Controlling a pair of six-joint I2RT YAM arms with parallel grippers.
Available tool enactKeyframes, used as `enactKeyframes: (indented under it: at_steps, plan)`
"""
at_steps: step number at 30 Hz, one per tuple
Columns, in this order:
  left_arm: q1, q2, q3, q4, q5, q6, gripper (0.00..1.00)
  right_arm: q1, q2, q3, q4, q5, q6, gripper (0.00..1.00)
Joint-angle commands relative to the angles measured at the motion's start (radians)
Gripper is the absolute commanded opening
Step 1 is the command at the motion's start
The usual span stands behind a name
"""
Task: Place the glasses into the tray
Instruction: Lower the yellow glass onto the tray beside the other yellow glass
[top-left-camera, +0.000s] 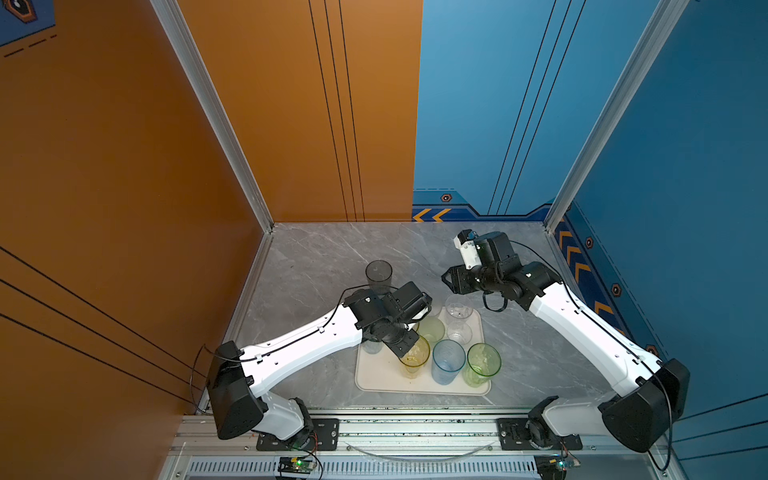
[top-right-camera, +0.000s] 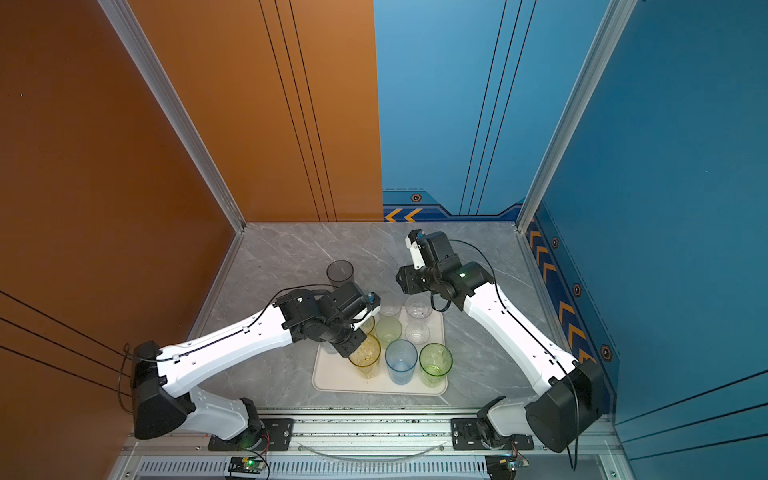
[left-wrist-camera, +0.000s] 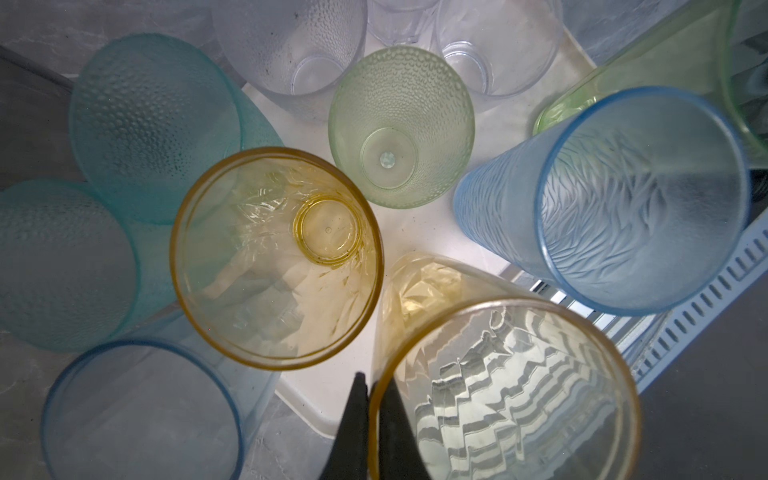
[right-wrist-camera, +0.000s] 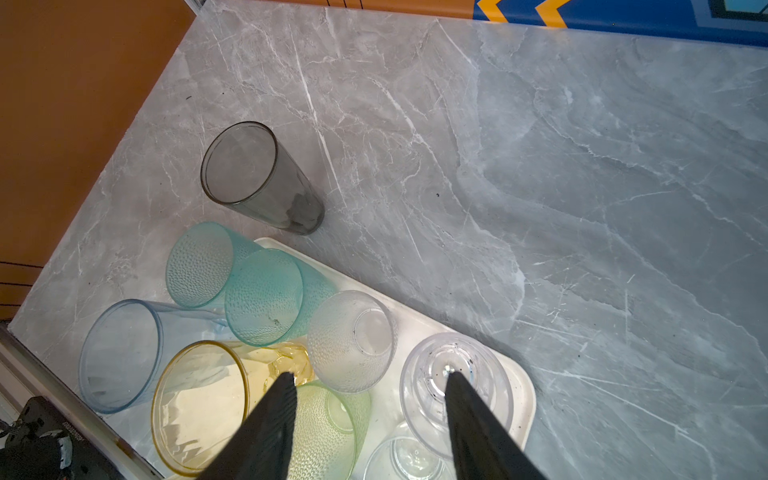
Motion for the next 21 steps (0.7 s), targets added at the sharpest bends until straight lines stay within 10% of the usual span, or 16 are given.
enactKeyframes:
  at_steps: [1,21]
  plan:
    - [0.01,0.012,-0.007,0.013,0.032,0.015,0.0,-0.006,0.01,0.007,-0.025,0.018,-0.008,0.57]
    - [-0.031,0.046,-0.017,0.057,0.026,0.024,0.0,-0.013,-0.002,0.009,-0.04,0.018,-0.014,0.57]
